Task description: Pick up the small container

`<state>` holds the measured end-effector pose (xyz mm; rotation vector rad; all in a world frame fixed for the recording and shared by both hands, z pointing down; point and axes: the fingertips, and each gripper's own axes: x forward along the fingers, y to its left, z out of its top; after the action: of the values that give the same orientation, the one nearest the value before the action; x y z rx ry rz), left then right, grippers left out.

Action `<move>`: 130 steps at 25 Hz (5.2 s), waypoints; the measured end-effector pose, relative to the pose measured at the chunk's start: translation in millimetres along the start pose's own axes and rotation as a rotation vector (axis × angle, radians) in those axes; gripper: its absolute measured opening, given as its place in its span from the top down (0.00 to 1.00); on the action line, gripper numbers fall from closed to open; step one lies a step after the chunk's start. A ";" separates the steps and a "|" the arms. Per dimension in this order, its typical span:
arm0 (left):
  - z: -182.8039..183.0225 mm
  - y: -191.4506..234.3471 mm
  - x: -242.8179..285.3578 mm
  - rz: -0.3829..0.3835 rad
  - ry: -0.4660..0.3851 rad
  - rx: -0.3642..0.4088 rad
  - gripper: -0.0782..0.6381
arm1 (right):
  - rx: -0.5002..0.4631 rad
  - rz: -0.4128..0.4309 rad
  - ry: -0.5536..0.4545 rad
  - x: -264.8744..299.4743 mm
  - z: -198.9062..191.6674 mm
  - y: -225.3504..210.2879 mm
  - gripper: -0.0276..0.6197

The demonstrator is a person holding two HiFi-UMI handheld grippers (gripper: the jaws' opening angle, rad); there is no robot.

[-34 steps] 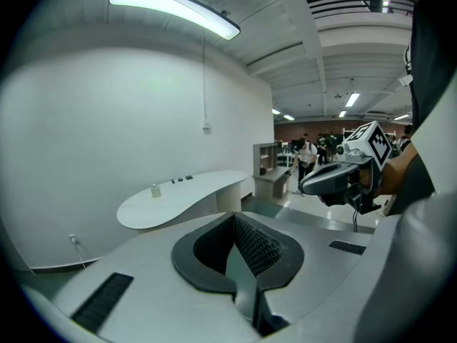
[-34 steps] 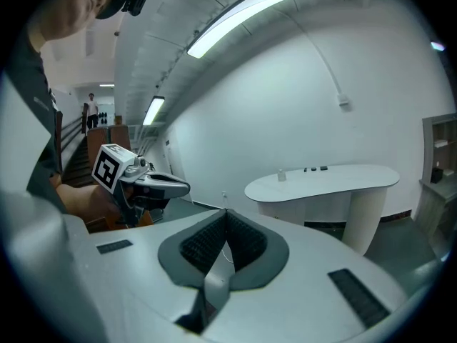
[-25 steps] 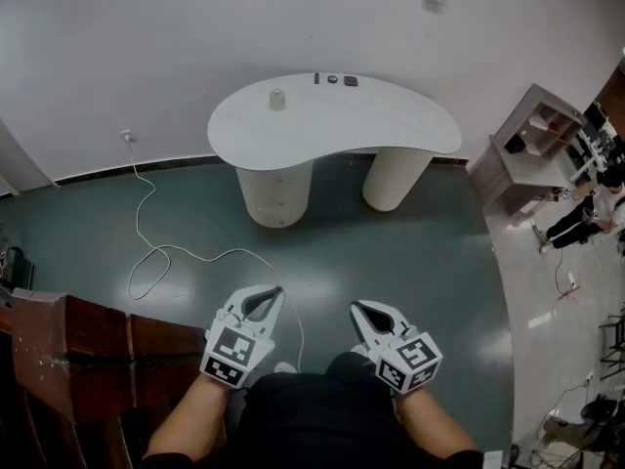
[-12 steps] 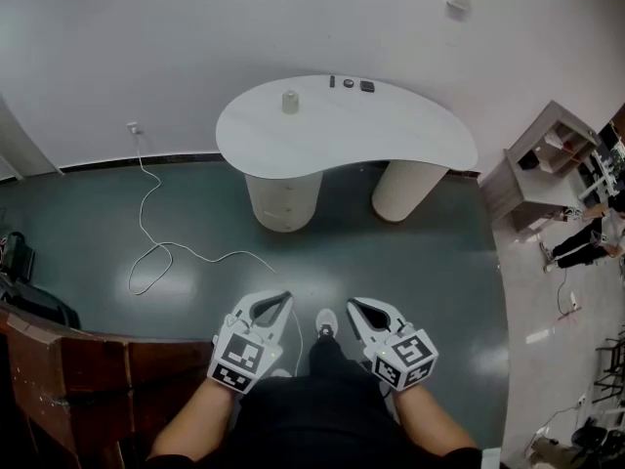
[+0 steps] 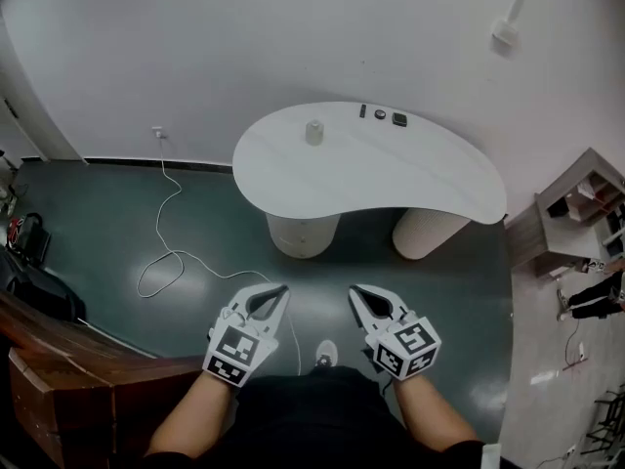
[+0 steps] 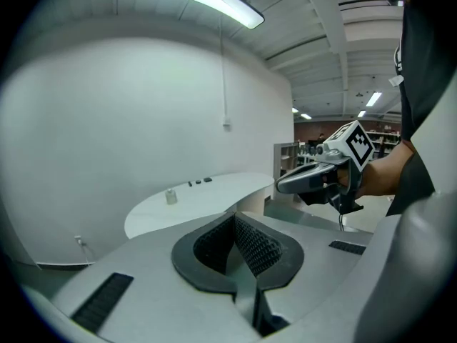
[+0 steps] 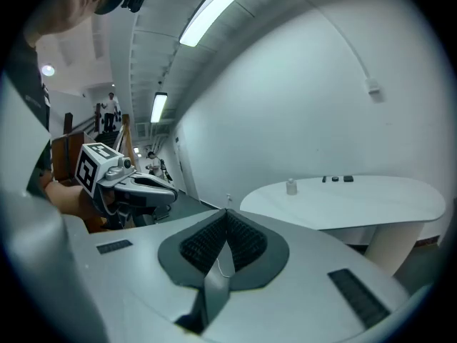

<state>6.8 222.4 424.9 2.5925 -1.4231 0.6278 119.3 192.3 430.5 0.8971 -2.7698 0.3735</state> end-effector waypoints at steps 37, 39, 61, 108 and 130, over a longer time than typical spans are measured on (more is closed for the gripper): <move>68.6 214.1 198.4 0.006 -0.008 0.040 0.87 | 0.067 -0.071 0.025 165.0 59.7 -187.7 0.97; 76.8 238.2 208.7 -0.016 -0.019 0.059 0.87 | 0.054 -0.093 0.014 184.2 74.4 -193.0 0.97; 64.9 373.5 288.3 -0.198 -0.018 0.156 0.87 | 0.084 -0.323 0.041 305.5 102.5 -226.2 0.97; -54.2 396.5 562.3 -0.243 0.260 0.173 0.41 | 0.212 -0.215 0.156 342.6 60.1 -356.0 0.97; -49.8 387.9 598.8 -0.286 0.219 0.171 0.40 | 0.241 -0.184 0.170 345.1 39.3 -353.0 0.96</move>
<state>-46.8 -443.7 679.6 2.6790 -0.9496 0.9889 51.4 -283.8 548.3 1.1081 -2.4994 0.7256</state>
